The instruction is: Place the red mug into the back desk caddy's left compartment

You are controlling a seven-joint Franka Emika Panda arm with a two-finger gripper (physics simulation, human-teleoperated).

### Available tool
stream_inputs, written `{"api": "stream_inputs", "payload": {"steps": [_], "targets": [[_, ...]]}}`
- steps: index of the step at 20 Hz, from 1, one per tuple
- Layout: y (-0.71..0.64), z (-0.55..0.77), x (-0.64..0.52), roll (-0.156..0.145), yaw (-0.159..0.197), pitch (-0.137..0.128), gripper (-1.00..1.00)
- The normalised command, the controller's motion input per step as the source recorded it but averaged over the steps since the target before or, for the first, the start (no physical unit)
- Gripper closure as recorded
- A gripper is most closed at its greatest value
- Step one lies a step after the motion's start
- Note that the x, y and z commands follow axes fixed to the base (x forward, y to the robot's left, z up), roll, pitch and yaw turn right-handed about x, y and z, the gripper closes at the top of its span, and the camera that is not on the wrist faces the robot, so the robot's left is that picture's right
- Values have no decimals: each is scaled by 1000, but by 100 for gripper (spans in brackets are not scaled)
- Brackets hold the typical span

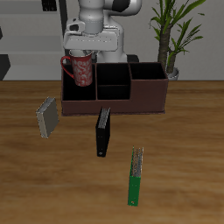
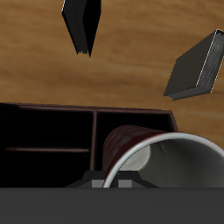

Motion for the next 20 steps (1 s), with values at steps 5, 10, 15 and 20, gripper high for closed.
{"api": "stream_inputs", "payload": {"steps": [5,10,15,20], "targets": [[44,-203,77,6,-27,30,100],[17,-133,51,3,-32,5,100],[-35,-89,29,-9,-34,11,100],[-5,-140,43,-11,-36,21,100]]}}
